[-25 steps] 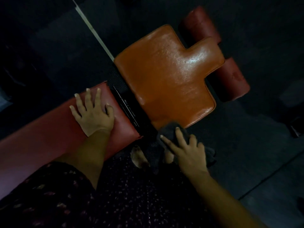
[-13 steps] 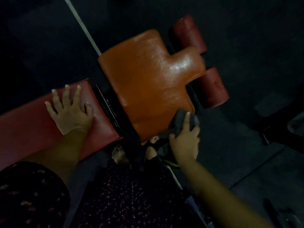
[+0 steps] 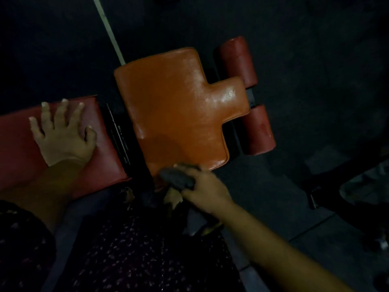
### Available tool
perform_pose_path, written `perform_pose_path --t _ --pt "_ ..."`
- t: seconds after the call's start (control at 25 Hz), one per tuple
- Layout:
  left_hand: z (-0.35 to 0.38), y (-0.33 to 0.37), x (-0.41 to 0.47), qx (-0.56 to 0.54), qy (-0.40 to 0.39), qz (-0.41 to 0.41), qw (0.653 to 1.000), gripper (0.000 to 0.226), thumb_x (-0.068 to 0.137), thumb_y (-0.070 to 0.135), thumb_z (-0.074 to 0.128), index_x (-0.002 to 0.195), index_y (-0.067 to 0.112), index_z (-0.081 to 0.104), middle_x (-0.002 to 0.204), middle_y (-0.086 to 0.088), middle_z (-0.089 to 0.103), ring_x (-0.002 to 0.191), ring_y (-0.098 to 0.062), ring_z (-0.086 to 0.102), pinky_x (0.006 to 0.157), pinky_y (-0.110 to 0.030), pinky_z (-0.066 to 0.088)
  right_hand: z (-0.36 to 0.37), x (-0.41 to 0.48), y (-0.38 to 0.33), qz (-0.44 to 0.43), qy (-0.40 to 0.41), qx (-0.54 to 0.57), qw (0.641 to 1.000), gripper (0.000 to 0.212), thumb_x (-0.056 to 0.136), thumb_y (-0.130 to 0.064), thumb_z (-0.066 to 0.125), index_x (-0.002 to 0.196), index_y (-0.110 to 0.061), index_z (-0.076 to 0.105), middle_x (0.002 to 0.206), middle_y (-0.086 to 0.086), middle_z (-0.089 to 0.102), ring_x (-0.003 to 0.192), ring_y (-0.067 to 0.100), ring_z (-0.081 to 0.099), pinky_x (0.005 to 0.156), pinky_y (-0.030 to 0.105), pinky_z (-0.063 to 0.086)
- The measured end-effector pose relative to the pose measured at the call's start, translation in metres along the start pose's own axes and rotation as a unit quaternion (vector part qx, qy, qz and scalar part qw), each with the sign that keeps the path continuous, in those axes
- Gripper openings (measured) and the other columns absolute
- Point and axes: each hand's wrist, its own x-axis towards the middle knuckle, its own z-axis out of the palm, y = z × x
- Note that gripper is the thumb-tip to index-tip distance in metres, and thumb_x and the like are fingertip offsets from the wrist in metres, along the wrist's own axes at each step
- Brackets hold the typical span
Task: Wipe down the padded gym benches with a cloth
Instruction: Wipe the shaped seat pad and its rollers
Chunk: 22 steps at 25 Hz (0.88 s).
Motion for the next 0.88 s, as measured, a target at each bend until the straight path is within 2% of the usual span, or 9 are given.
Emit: perform_pose_path --t 0.12,0.2,0.28,0.36,0.48,0.6,0.68,0.8,0.88 --pt "-0.020 0.024 -0.012 -0.015 0.048 -0.015 0.999 0.061 0.090 0.044 0.037 0.149 0.029 0.038 0.159 -0.005 0.029 0.150 -0.032 0.009 0.117 -0.052 -0.003 -0.081 0.029 0.005 0.010 0.179 0.113 0.977 0.069 0.084 -0.017 0.066 0.143 -0.043 0.041 0.135 0.004 0.038 0.120 0.021 0.047 0.096 0.028 0.044" --pt "-0.022 0.023 -0.009 -0.007 0.042 -0.009 0.999 0.061 0.090 0.044 0.037 0.149 0.028 0.038 0.158 -0.005 0.030 0.150 -0.033 0.010 0.117 -0.055 0.002 -0.134 0.058 0.000 0.010 0.257 0.048 0.965 0.070 0.086 -0.017 0.064 0.146 -0.040 0.036 0.147 0.006 0.027 0.128 0.022 0.040 0.100 0.030 0.042" --pt "-0.019 0.019 -0.009 -0.011 0.025 -0.018 0.999 0.062 0.089 0.044 0.036 0.149 0.027 0.039 0.158 -0.005 0.030 0.150 -0.034 0.010 0.117 -0.055 0.001 -0.174 0.092 -0.005 0.033 0.297 -0.064 0.952 0.069 0.089 -0.022 0.062 0.147 -0.043 0.033 0.154 0.007 0.020 0.134 0.030 0.035 0.106 0.042 0.041" --pt "-0.021 0.022 -0.010 -0.003 0.032 -0.017 0.999 0.062 0.089 0.043 0.037 0.149 0.026 0.040 0.158 -0.006 0.031 0.150 -0.035 0.010 0.118 -0.053 0.000 -0.200 0.123 -0.004 0.065 0.283 -0.176 0.941 0.064 0.090 -0.023 0.060 0.146 -0.043 0.035 0.153 0.008 0.021 0.130 0.038 0.036 0.103 0.052 0.042" --pt "-0.024 0.025 -0.009 -0.008 0.037 -0.019 0.999 0.061 0.089 0.041 0.039 0.149 0.026 0.041 0.157 -0.006 0.032 0.150 -0.035 0.011 0.117 -0.054 0.000 -0.207 0.154 -0.014 0.147 0.214 -0.324 0.910 0.052 0.093 -0.025 0.057 0.142 -0.038 0.044 0.146 0.008 0.028 0.122 0.040 0.038 0.095 0.054 0.044" --pt "-0.024 0.024 -0.009 -0.014 0.028 -0.020 0.999 0.062 0.090 0.043 0.037 0.149 0.026 0.040 0.158 -0.007 0.031 0.150 -0.035 0.010 0.117 -0.052 -0.001 -0.190 0.160 -0.030 0.052 0.168 -0.457 0.872 0.043 0.096 -0.029 0.055 0.137 -0.039 0.050 0.144 0.009 0.031 0.117 0.039 0.042 0.085 0.048 0.047" --pt "-0.024 0.024 -0.008 -0.014 0.025 -0.026 0.999 0.062 0.089 0.044 0.036 0.149 0.026 0.040 0.158 -0.007 0.031 0.150 -0.034 0.009 0.117 -0.051 -0.003 -0.196 0.160 -0.020 0.012 0.152 -0.473 0.868 0.042 0.097 -0.030 0.053 0.137 -0.044 0.048 0.143 0.007 0.031 0.117 0.039 0.042 0.083 0.048 0.046" --pt "-0.023 0.024 -0.007 -0.013 0.025 -0.027 0.999 0.062 0.089 0.043 0.036 0.148 0.027 0.040 0.157 -0.007 0.033 0.150 -0.034 0.011 0.117 -0.053 -0.001 -0.222 0.162 0.001 0.138 0.167 -0.424 0.879 0.048 0.096 -0.027 0.053 0.140 -0.044 0.044 0.141 0.009 0.032 0.119 0.042 0.039 0.092 0.055 0.044" --pt "-0.022 0.024 -0.007 -0.014 0.025 -0.029 0.999 0.062 0.089 0.043 0.037 0.148 0.027 0.041 0.157 -0.006 0.033 0.150 -0.034 0.011 0.117 -0.053 -0.001 -0.224 0.163 0.003 0.118 0.150 -0.453 0.871 0.050 0.095 -0.026 0.054 0.141 -0.044 0.044 0.141 0.011 0.031 0.118 0.043 0.038 0.091 0.054 0.043"
